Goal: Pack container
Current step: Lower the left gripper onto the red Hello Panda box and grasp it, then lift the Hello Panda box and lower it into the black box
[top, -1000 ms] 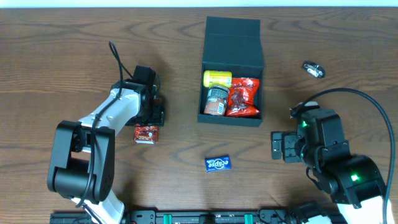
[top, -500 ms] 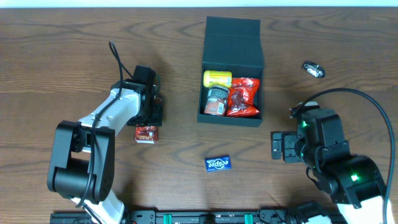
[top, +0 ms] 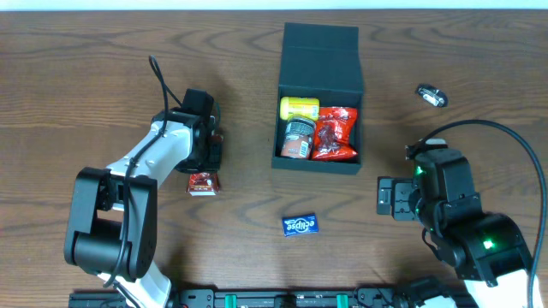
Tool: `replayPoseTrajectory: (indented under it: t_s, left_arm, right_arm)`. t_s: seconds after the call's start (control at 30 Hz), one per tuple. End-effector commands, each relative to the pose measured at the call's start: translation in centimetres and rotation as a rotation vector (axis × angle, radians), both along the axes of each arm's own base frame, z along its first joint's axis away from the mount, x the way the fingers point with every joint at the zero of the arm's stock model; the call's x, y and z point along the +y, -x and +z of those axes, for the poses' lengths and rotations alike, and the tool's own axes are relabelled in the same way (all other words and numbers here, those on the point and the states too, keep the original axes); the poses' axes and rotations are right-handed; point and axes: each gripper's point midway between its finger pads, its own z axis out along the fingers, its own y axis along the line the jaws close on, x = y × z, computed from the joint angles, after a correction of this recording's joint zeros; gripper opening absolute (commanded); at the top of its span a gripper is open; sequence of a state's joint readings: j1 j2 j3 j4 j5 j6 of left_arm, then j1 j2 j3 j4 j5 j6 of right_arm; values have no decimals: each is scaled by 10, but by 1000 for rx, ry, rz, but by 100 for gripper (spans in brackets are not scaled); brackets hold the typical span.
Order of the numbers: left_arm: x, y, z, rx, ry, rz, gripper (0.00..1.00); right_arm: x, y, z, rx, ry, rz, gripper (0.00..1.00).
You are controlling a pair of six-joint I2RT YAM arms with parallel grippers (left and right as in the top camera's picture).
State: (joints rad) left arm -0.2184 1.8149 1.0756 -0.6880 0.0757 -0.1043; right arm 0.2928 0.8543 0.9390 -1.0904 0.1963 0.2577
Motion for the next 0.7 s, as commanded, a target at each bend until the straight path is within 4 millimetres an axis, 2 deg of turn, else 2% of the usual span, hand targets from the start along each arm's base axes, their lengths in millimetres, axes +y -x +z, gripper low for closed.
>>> replayPoseTrajectory:
  t_s: [0.0,0.17,0.27,0.3,0.43,0.53,0.67]
  left_arm:
    - [-3,-11,16,-33,12,2,34]
    - [-5,-19,49,-76,25,2,31]
    - [-15,-22,77,-104,77,-7,30]
    - [-20,-24,88,-116,99,-13,25]
    - [-43,-27,131,-159,159,-30,11]
    - [-64,-28,154,-189,163,-76,11]
    - [-107,-31,184,-290,164,-126,11]
  right_arm:
    - [-11,-1,2,-25,7,-96,99]
    - [-25,-2,6,-55,30,-185,99]
    - [-31,-2,6,-54,30,-213,99]
    - [-34,-2,6,-54,31,-228,99]
    - [-51,0,5,-50,19,-323,99]
    - [-59,2,4,-44,9,-367,99]
    - [-71,4,4,-38,5,-424,99]
